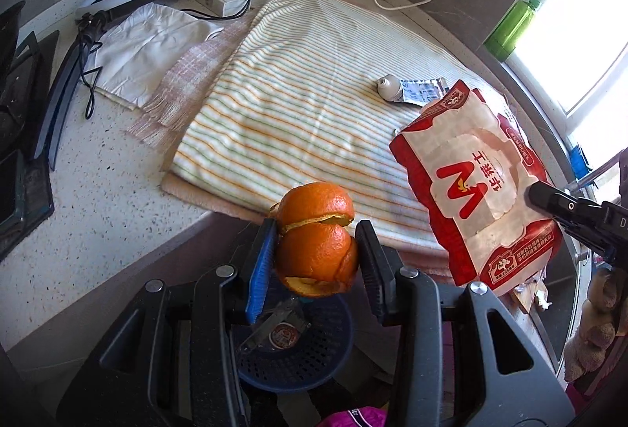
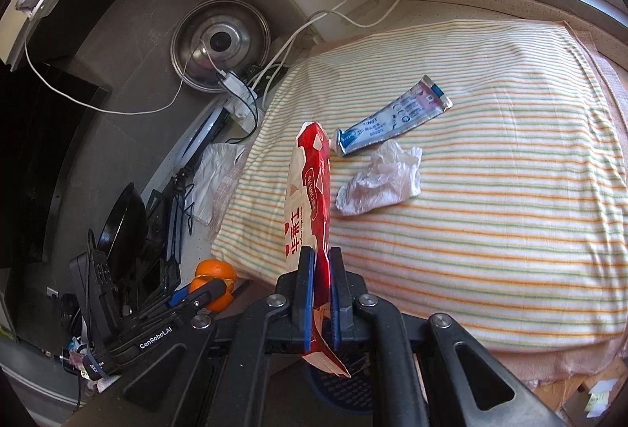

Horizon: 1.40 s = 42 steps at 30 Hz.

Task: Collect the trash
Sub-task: 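Carry the orange peel and snack bag down over the blue basket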

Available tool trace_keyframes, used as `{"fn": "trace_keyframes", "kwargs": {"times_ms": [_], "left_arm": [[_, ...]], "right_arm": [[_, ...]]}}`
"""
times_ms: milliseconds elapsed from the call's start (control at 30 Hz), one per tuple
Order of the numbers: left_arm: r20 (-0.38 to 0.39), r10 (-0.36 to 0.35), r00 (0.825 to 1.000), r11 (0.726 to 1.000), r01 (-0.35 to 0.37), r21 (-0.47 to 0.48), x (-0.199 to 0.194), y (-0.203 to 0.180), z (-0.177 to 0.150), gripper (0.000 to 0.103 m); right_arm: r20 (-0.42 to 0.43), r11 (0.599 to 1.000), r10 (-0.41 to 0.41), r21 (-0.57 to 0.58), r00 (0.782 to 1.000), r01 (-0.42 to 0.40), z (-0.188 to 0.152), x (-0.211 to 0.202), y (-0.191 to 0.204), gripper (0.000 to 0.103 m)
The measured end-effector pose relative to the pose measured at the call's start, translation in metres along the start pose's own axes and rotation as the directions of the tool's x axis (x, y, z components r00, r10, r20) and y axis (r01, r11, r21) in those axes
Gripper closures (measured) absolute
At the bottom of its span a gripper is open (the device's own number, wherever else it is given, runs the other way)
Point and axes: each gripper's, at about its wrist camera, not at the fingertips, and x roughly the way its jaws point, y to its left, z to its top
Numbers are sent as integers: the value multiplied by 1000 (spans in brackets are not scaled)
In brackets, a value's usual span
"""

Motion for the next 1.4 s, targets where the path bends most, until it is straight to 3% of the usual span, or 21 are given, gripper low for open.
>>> {"fn": "trace_keyframes", "kwargs": {"times_ms": [733,1100,1400], "left_arm": [[-125,-6,992,1000,7,6,18,32,-67,62],[-185,-5,983,1000,6,7,36,39,-94,62],[-239,-5,971,1000,4,-6,55,43,-112,62]], "right_arm": [[-145,999,-45,-5,988,45,-106,39,24,98],[-165,998,-60,-7,985,60,-135,42,24,99],[-240,996,-87,0,967,90,-163,62,10,99]]}}
